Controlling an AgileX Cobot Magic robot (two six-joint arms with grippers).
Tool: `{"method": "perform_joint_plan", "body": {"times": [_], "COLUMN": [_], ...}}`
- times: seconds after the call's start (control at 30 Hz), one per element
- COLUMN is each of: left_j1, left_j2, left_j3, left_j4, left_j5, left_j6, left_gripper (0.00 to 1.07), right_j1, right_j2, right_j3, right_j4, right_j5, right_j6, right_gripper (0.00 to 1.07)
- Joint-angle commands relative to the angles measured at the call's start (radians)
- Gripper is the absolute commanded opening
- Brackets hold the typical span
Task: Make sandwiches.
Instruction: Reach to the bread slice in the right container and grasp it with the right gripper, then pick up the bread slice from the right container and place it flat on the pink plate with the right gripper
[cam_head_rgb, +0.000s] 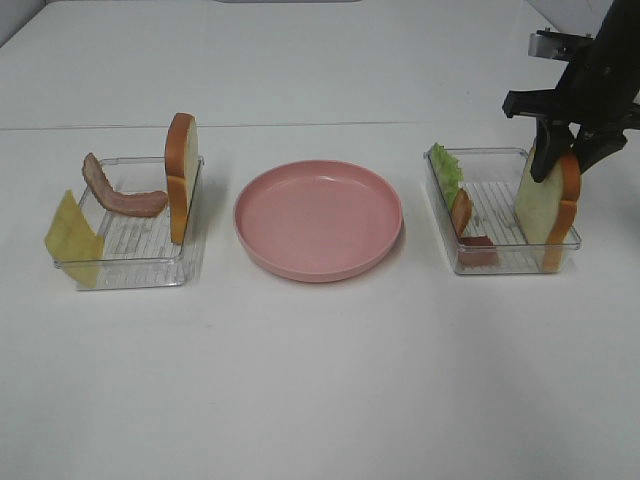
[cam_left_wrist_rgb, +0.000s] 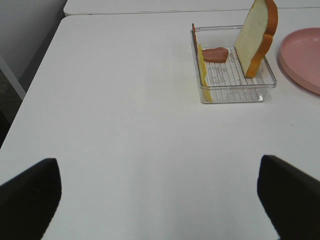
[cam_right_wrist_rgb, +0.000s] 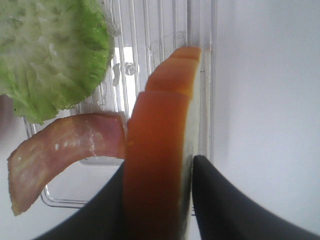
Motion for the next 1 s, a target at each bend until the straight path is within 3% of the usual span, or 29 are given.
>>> {"method": "perform_joint_plan", "body": {"times": [0.03,0.07,0.1,0.13,0.37,0.73,0.8,0.87,0.9,1.0], "left_j1": [0.001,0.001,0.001,0.001,0.001,0.001,0.001,0.001,0.001,0.001], "left_j2": [-0.014,-0.014,-0.014,-0.014,-0.014,-0.014,-0.014,-0.014,-0.014,-0.014], "left_j3": [0.003,0.003,0.003,0.003,0.003,0.003,0.003,0.003,0.003,0.003], "left_j4": [-0.01,-0.01,-0.01,-0.01,-0.01,-0.009,-0.009,-0.009,-0.009,-0.009], "left_j5": [-0.004,-0.004,-0.004,-0.004,-0.004,-0.004,-0.004,-0.004,-0.004,-0.004], "left_j6": [-0.006,-0.006,-0.006,-0.006,-0.006,-0.006,-0.006,-0.006,-0.006,-0.006], "left_gripper": [1.02,1.01,1.01,1.01,1.01,1.01,1.01,1.01,1.01,1.01], "right_j1": [-0.006,-0.006,-0.006,-0.006,-0.006,-0.006,-0.006,-0.006,-0.004,-0.001], "right_j2": [0.0,0.0,0.0,0.0,-0.011,-0.217,-0.28,-0.288,-0.301,-0.302], "right_j3": [-0.005,-0.005,-0.005,-0.005,-0.008,-0.035,-0.022,-0.017,0.001,0.016], "right_j4": [-0.025,-0.033,-0.033,-0.053,-0.078,-0.038,0.141,0.207,0.341,0.422], "right_j5": [0.011,0.016,0.016,0.029,0.064,0.117,0.078,0.061,0.004,-0.022], "right_j6": [-0.001,0.01,0.01,0.031,0.046,0.054,-0.011,-0.037,-0.087,-0.115], "right_gripper": [0.28,0.19,0.19,0.0,0.0,0.0,0.0,0.0,0.0,0.0]}}
